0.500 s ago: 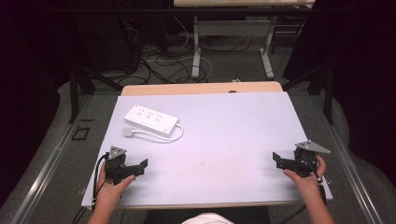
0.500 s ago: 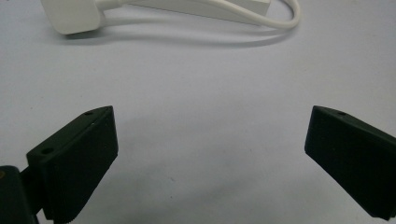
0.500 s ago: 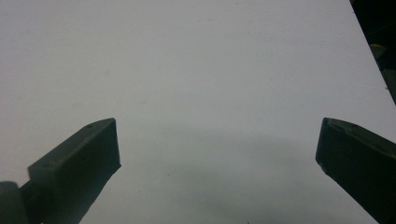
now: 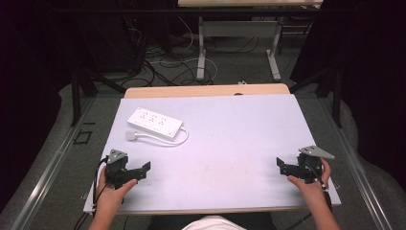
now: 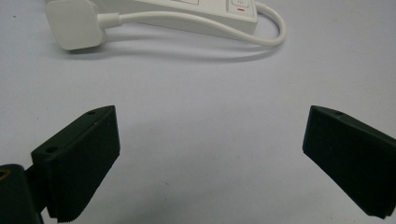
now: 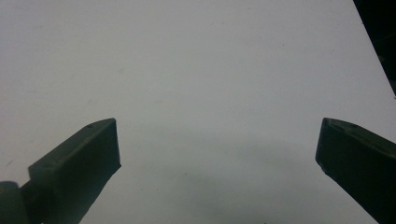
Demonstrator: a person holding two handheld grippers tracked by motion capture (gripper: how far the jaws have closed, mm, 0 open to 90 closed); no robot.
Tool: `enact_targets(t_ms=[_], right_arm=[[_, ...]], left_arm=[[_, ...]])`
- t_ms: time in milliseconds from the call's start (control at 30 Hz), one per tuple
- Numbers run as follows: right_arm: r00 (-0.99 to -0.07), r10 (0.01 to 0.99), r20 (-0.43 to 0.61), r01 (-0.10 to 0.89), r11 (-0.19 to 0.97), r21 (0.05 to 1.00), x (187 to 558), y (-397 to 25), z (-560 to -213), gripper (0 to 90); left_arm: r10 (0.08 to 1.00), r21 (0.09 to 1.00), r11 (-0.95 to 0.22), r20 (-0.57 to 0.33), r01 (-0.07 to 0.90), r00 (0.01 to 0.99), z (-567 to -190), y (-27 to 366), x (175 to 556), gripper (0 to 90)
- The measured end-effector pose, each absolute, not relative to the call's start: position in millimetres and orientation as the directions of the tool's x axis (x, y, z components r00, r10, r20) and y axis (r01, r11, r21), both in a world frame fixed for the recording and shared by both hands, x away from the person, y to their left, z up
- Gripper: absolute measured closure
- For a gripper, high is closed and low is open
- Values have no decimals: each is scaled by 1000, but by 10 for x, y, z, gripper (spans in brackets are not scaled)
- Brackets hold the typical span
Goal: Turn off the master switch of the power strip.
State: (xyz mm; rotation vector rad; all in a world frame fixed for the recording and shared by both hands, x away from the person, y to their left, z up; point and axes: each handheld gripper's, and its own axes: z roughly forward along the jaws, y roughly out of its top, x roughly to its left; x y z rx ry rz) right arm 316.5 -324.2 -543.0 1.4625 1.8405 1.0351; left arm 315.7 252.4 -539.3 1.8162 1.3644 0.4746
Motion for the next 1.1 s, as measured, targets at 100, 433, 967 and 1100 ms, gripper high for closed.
enact_targets(t_ms=[100, 433, 967, 1100], right_arm=[[-231, 972, 50, 549, 88, 831, 3170, -3252, -5434, 0], [-227, 973, 50, 547, 85, 833, 3191, -3237, -5434, 0], [-225, 973, 46, 537, 84, 839, 3212, -3253, -5436, 0], [-229, 972, 61, 544, 76, 835, 3215, -3218, -5436, 0]], left_arm=[[925, 777, -86, -170, 624, 339, -5375, 2531, 3165, 98], [932, 778, -104, -142, 619, 335, -5303, 2503, 3276, 229], [929, 775, -103, -149, 623, 340, -5200, 2486, 3473, 355], [929, 773, -97, -156, 627, 337, -5162, 2477, 3538, 372]])
